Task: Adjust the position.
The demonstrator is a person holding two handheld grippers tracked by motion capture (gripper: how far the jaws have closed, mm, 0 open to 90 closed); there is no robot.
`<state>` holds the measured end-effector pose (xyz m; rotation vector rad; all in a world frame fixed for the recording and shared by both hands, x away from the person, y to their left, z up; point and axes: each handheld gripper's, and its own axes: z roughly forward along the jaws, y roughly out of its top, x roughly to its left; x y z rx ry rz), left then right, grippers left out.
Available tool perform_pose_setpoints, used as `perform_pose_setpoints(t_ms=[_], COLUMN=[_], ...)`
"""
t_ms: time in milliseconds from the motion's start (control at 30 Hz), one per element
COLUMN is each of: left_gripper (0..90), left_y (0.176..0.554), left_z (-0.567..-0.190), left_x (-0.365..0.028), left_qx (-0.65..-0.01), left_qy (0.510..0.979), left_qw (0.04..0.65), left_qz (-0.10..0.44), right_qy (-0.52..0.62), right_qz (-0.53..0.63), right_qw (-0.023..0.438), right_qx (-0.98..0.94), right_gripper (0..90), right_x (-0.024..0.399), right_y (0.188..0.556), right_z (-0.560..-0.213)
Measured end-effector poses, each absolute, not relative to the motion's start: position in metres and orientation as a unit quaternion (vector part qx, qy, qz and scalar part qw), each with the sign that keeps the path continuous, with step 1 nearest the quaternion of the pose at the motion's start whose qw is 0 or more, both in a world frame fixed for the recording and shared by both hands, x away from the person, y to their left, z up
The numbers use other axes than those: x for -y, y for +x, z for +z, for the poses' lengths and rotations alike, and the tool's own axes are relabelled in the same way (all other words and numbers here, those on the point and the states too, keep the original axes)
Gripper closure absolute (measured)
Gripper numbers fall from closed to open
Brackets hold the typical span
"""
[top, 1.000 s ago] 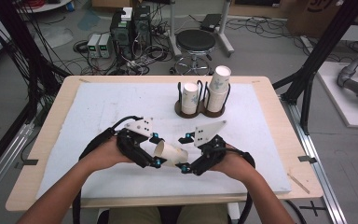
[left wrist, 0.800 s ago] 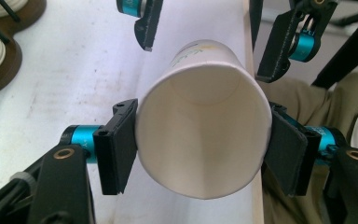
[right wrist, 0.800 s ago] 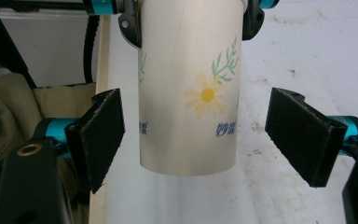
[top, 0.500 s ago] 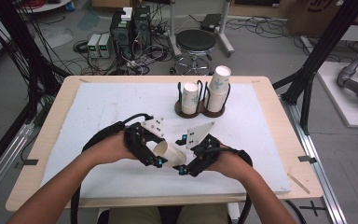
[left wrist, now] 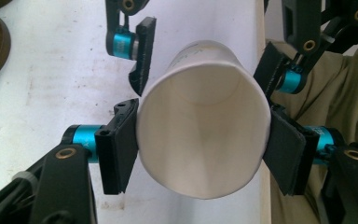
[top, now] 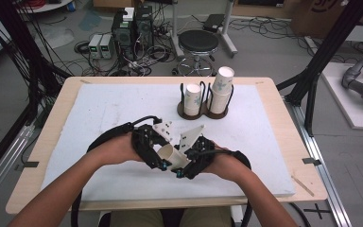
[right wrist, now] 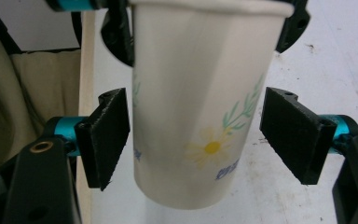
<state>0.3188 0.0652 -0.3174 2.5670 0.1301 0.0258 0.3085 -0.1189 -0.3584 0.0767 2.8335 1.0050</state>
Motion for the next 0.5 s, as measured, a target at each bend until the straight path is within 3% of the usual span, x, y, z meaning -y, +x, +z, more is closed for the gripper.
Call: perform_pose_setpoints(t_ms=[200,233,500], left_gripper=[33.4,33.4,30.4], left_y=[0.3185,0.3185,0.3178], left_z=[-0.3183,-0.3184,-0.3211], left_x=[-0.0637,-0.0634,-0.0626], left_qx=[-0.049,-0.048,-0.052], left_qy=[0.957,0.957,0.953], left_qw=[0.286,0.285,0.297], left_qz=[0.012,0.011,0.015], right_qy=[0.03,0.025,0.035], right_qz=[0.333,0.331,0.332], right_qw=[0.057,0.051,0.044], right_qx=[-0.941,-0.942,-0.941], right_gripper=[30.2,35.6,36.2], right_x=[0.1184,0.1179,0.118], right_y=[0.3103,0.3102,0.3111], right_z=[-0.3597,-0.3603,-0.3631])
